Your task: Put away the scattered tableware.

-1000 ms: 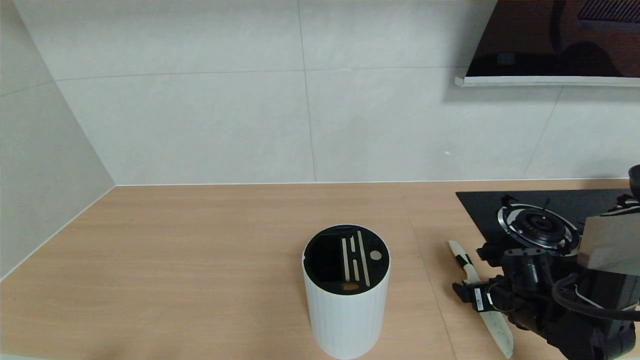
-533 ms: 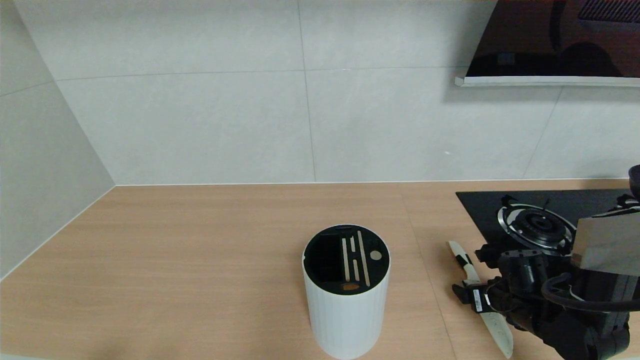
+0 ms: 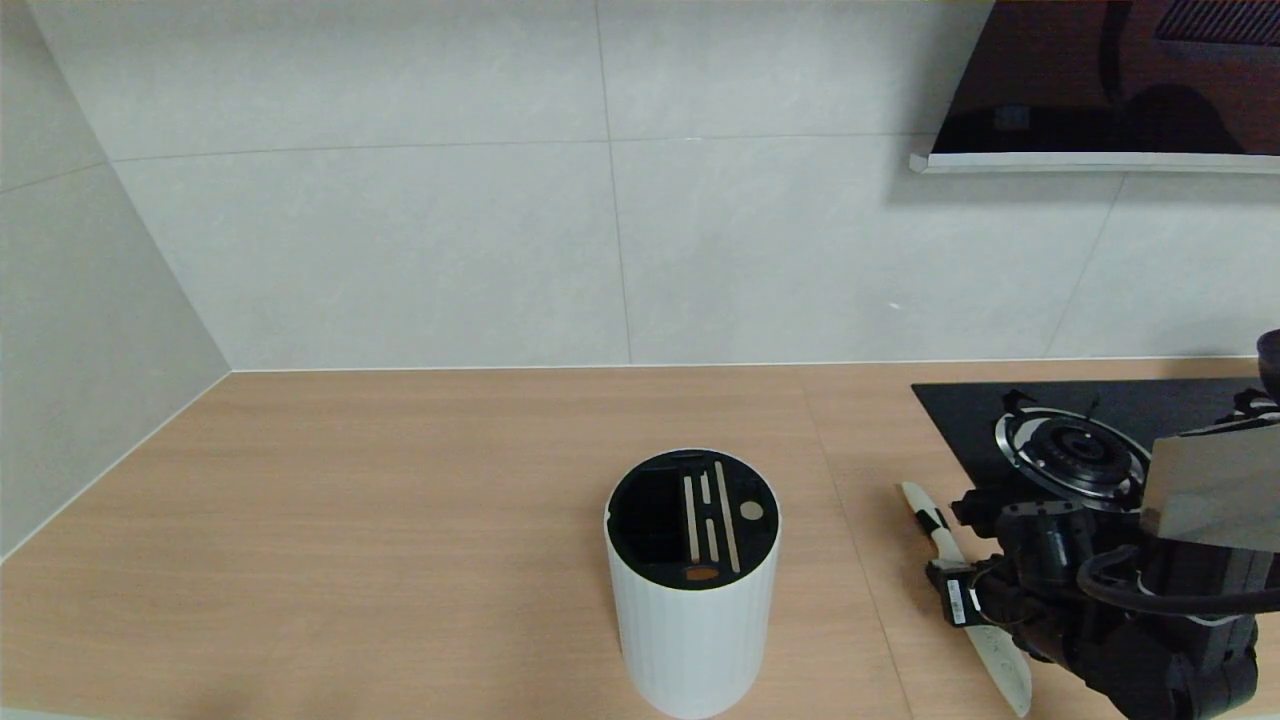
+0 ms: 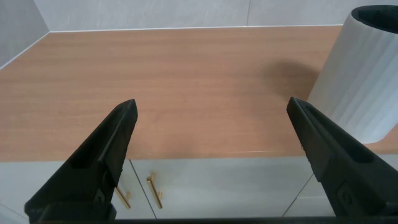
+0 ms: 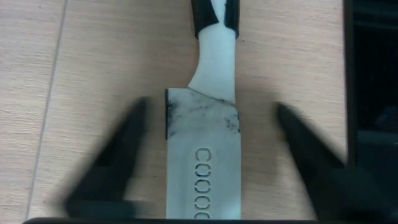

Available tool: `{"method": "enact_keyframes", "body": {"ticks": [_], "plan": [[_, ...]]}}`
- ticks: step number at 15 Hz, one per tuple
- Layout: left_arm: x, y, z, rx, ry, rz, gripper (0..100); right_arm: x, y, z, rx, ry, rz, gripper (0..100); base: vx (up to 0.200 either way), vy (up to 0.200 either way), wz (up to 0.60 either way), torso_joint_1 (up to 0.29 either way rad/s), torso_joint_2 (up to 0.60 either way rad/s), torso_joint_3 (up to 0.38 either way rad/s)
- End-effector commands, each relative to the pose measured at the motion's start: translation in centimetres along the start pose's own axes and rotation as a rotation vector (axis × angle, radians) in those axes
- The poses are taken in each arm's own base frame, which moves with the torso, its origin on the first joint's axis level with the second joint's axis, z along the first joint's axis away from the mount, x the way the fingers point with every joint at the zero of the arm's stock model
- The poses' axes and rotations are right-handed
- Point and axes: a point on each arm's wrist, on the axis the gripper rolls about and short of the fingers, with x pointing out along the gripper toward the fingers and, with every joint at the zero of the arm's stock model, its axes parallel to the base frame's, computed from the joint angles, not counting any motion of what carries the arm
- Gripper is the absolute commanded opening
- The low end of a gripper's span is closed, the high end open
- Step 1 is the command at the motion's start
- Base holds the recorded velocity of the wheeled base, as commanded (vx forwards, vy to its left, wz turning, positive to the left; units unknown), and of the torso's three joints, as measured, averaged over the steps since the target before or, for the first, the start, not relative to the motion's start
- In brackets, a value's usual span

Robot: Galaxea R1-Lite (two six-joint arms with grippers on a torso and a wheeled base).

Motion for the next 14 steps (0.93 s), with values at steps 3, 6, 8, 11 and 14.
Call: {"method": "enact_keyframes", "body": {"ticks": [3,6,8,11,14], "plan": [[0.0,0.0,0.0,0.000,0.000,0.000,100,-0.1,0.0,0.0,0.000,0.000,0.000,0,0.000,0.000,0.00,0.000,0.00,0.000],[0.0,0.0,0.0,0.000,0.000,0.000,100,-0.1,0.0,0.1,0.000,-0.003,-0.001,0,0.000,0.000,0.00,0.000,0.00,0.000],[0.0,0.0,0.0,0.000,0.000,-0.001,100,-0.4,-0.1,0.5,0.003,-0.018,-0.001,0,0.000,0.000,0.00,0.000,0.00,0.000],[0.0,0.0,0.0,0.000,0.000,-0.001,100,-1.6,-0.3,2.0,0.016,-0.076,0.002,0,0.000,0.000,0.00,0.000,0.00,0.000],[0.0,0.0,0.0,0.000,0.000,-0.001,100,-4.0,-0.8,4.2,0.033,-0.159,0.004,0,0.000,0.000,0.00,0.000,0.00,0.000]]}}
